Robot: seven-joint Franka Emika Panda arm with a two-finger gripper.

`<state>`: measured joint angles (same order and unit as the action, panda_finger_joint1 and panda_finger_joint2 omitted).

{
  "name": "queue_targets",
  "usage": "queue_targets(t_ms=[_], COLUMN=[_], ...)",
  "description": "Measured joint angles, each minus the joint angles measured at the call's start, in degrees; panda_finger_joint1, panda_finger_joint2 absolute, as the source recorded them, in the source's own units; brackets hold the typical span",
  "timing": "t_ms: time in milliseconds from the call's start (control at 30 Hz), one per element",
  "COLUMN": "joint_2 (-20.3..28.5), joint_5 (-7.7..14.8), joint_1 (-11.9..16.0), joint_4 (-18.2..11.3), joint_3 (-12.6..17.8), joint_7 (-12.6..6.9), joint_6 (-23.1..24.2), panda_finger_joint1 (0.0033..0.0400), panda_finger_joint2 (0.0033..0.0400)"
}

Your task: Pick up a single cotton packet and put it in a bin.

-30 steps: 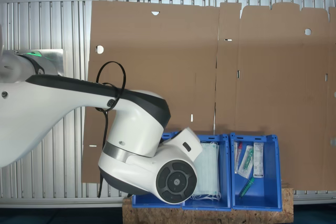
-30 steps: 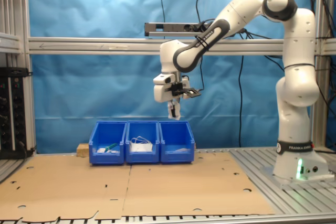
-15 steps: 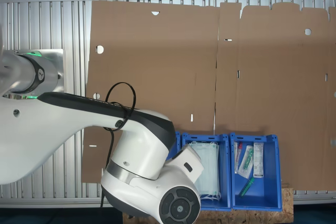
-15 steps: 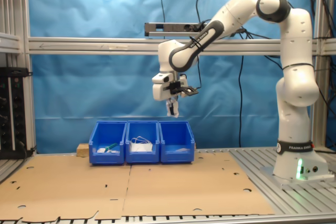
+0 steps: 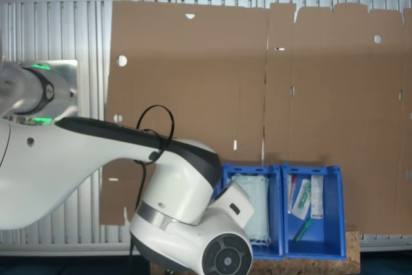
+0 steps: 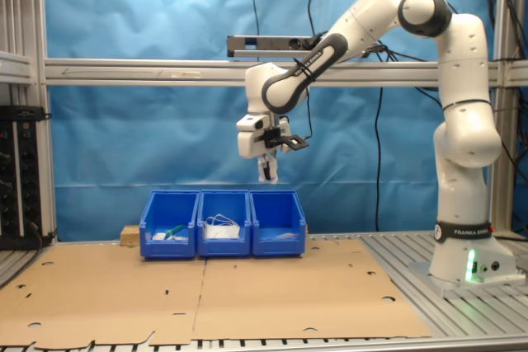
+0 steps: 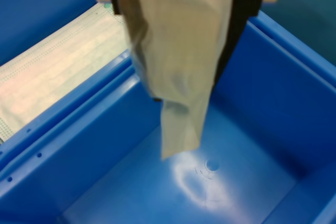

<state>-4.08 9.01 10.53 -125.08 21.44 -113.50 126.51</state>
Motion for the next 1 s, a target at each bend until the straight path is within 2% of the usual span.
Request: queue_targets(t_ms=[1000], joint_2=[0.0], joint_5=[0.0], joint_1=[0.0], joint_4=[0.0], joint_3=[1.1], joint_7=[-3.90], joint_6=[-0.7], panda_finger_joint1=[0.0059], panda_finger_joint2=[0.0059])
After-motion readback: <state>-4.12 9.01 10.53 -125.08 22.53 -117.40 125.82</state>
